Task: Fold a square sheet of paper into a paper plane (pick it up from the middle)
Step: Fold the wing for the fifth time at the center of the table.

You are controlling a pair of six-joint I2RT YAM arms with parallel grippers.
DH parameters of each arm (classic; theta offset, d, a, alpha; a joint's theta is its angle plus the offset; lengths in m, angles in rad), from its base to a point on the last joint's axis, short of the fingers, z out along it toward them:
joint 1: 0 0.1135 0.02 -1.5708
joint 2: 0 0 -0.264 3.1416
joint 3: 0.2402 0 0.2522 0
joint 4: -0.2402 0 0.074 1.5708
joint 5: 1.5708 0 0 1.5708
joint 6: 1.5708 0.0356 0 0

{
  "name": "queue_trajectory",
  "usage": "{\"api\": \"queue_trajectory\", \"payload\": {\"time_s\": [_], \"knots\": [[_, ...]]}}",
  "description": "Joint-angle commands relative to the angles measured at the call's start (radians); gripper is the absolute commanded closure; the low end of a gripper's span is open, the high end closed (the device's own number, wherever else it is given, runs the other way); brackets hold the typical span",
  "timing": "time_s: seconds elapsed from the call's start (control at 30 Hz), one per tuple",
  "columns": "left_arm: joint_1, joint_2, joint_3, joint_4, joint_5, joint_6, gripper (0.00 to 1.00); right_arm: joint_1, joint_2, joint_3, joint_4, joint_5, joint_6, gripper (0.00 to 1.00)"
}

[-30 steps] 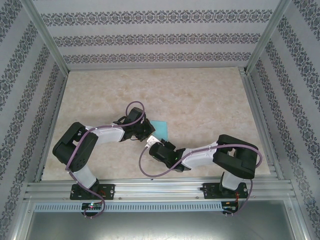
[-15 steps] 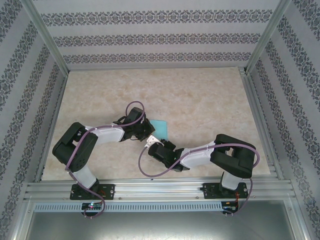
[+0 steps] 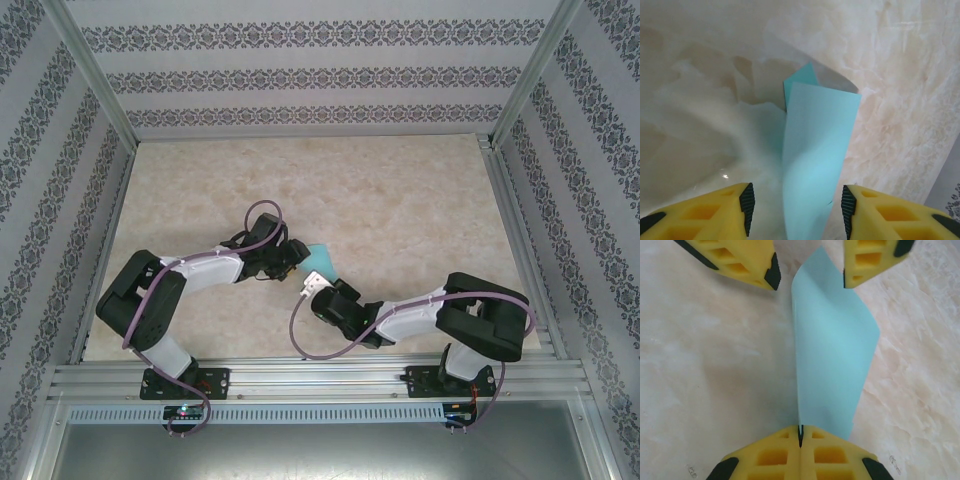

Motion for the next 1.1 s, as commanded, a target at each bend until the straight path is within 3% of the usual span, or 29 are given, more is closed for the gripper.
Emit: {"api": "queue_trajectory", "payload": {"time_s": [0.0,0.3,0.63,0.9,1.07], "knots": [[0.021,0.033,0.044,-0.009,0.060,0.035,0.46,-0.020,-0.022,-0.026,0.084,-0.054,-0.001,1.00],[0.029,0.101,0.102,-0.043,0.115,0.060,0.53,-0.025,0.000,-0.027,0.106,-0.076,0.013,1.00],[0.036,0.098,0.134,-0.120,0.101,0.103,0.90,-0.025,0.011,-0.025,0.084,-0.059,0.026,0.92],[0.036,0.099,0.148,-0.133,0.108,0.108,0.94,-0.025,0.045,0.004,0.060,-0.021,0.025,0.85],[0.036,0.100,0.139,-0.126,0.114,0.103,0.94,-0.025,0.055,0.019,0.061,-0.004,0.024,0.87]]}}
